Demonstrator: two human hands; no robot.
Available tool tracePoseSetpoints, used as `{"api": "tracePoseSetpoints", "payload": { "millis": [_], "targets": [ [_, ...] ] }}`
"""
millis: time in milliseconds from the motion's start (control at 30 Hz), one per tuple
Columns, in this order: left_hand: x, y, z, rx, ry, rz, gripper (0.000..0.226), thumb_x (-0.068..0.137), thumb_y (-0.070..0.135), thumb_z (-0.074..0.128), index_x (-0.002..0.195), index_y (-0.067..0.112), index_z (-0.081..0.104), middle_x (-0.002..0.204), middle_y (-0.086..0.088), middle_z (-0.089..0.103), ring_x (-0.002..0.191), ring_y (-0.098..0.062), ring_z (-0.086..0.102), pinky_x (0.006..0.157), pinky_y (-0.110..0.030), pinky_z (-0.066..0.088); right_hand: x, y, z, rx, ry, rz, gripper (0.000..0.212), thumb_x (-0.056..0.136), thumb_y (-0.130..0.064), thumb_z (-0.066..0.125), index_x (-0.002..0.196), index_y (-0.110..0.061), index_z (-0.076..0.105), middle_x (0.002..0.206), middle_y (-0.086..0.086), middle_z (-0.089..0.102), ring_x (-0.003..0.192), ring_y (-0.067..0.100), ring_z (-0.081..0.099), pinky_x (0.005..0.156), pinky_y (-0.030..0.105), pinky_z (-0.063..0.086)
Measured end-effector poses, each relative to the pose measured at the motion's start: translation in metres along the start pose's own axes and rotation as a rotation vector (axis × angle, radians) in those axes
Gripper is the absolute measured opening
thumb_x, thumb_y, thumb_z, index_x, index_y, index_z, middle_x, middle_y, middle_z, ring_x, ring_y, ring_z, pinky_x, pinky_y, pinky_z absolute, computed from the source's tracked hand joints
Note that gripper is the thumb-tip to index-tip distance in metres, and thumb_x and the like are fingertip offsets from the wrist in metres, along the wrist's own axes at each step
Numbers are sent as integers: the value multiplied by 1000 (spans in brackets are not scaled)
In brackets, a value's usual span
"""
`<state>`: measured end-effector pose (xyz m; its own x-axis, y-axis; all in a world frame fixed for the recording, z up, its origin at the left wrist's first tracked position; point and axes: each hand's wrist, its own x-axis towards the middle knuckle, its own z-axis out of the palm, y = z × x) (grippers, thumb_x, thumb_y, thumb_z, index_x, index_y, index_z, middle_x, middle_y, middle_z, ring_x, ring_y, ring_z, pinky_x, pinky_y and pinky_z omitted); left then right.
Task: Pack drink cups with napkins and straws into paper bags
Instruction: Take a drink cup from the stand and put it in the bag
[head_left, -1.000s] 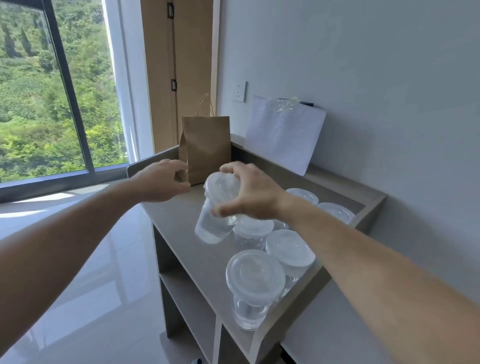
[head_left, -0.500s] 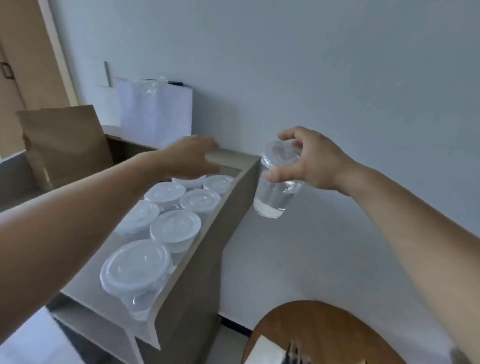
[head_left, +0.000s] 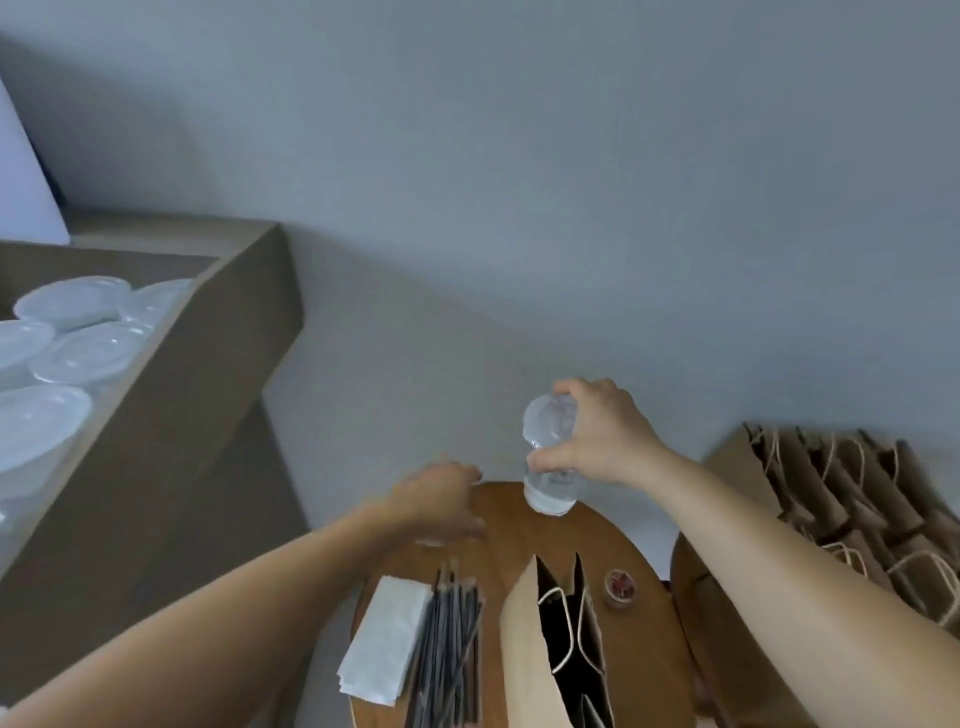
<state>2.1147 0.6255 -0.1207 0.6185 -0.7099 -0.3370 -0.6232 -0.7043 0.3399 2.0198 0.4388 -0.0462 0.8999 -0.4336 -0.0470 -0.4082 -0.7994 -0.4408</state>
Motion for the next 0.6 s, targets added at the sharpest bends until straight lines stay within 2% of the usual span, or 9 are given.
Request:
{"api": "tracePoseSetpoints", "payload": {
  "millis": [67, 200, 267, 367, 467, 600],
  "targets": [
    [4, 6, 47, -7, -150, -29, 77, 74, 41, 75, 142, 23, 42, 135, 0, 55, 117, -22, 56, 98, -38, 51, -7, 21, 16, -4, -39, 30, 102, 55, -59, 82, 142, -32, 37, 134, 0, 39, 128, 22, 36, 95, 39, 44],
    [3, 17, 119, -93, -377, -66, 83, 65, 53, 80, 133, 24, 44, 114, 6, 57, 100, -19, 58, 86, -32, 51, -18, 53, 43, 17, -81, 67, 101, 57, -62, 79, 143, -31, 36, 136, 0, 39, 129, 23, 35, 96, 39, 43],
    [1, 26, 145, -188, -452, -95, 95, 60, 66, 77, 138, 27, 40, 116, 10, 59, 102, -18, 59, 86, -30, 49, -22, 65, 55, 31, -103, 75, 102, 57, -62, 78, 143, -31, 35, 135, -1, 38, 129, 22, 34, 97, 37, 42],
    [0, 43, 173, -239, -428, -220, 113, 53, 85, 63, 144, 27, 30, 127, 1, 59, 99, -19, 62, 93, -38, 52, -28, 80, 70, 39, -141, 62, 99, 57, -59, 78, 142, -32, 34, 133, -4, 36, 127, 20, 32, 96, 36, 42],
    [1, 59, 186, -242, -348, -303, 91, 70, 77, 55, 139, 21, 35, 122, -1, 62, 101, -21, 63, 90, -41, 54, -32, 92, 78, 30, -176, -3, 101, 55, -60, 78, 142, -32, 34, 133, -5, 36, 126, 19, 33, 99, 36, 41],
    [5, 62, 192, -323, -263, -391, 36, 91, 46, 51, 108, 16, 58, 96, -4, 69, 86, -20, 71, 83, -40, 60, -36, 105, 78, -3, -233, -125, 101, 56, -65, 75, 142, -36, 31, 133, -7, 34, 125, 17, 32, 98, 35, 41]
  ]
}}
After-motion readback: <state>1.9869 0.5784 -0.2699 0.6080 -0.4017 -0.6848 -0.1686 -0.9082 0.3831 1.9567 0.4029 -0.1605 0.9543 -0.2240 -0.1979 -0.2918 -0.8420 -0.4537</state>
